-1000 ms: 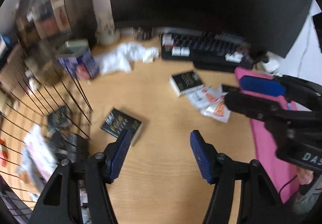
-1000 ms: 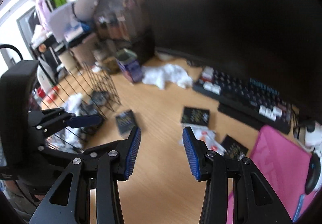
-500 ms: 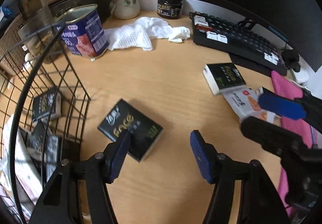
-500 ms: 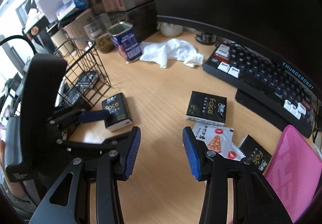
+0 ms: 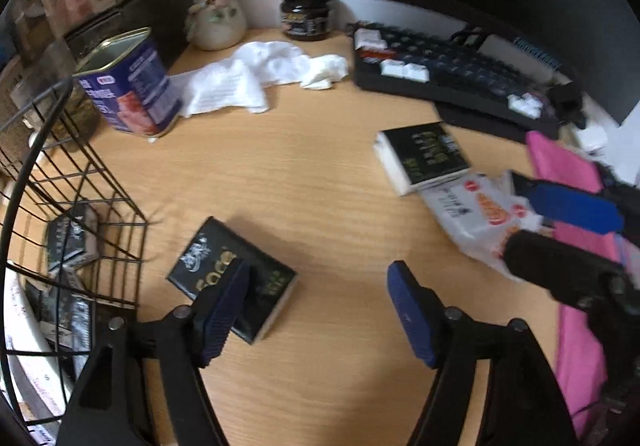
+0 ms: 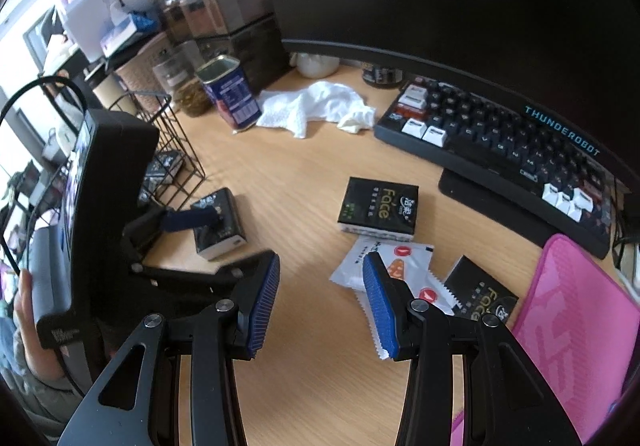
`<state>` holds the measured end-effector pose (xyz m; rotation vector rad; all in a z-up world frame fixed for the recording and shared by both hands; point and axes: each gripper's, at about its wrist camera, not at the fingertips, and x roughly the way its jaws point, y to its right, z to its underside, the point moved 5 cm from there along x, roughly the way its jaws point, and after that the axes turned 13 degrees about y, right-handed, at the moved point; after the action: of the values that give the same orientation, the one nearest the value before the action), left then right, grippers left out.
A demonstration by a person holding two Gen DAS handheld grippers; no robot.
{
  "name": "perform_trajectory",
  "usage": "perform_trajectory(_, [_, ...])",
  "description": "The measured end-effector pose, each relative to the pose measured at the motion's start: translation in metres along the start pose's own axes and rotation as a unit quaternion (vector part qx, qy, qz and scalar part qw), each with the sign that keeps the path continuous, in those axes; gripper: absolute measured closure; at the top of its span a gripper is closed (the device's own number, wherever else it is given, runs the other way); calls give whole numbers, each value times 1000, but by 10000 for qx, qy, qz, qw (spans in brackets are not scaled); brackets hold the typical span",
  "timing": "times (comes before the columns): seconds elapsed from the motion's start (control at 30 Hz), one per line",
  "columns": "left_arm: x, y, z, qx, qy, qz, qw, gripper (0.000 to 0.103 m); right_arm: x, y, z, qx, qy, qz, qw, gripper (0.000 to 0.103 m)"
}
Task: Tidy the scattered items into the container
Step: 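Move both tools back from the basket to the Face packs on the desk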
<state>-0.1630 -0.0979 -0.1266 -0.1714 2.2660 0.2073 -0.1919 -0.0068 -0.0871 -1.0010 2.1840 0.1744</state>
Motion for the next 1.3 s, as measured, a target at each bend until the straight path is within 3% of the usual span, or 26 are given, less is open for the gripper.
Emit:
perform_trajectory(0.07, [-8, -10, -4, -285, 111, -28, 9995, 28, -2, -2, -1, -27, 26, 3, 10000, 59])
perform_trajectory(0.27, [-2, -28, -4, -369, 42, -332, 9988, 28, -4, -10, -1, -73, 59, -60, 9999, 59])
perform_trajectory(0.4, [2, -22, -1, -64, 14, -472, 9989, 28, -5, -13, -1, -105, 68, -70, 9999, 59])
perform_trajectory(0.8, [-4, 33, 6, 226, -66, 461, 9987, 28, -15, 3, 2, 30, 103, 109, 9999, 59])
perform_trajectory(1.1, [-14, -12, -2, -323, 101, -39, 9994, 27, -14, 16, 6, 211, 101, 136, 9996, 59])
perform_trajectory(1.3, [14, -15, 10, -369, -287, 36, 9989, 27, -11, 7, 8, 112, 70, 67, 9999, 59])
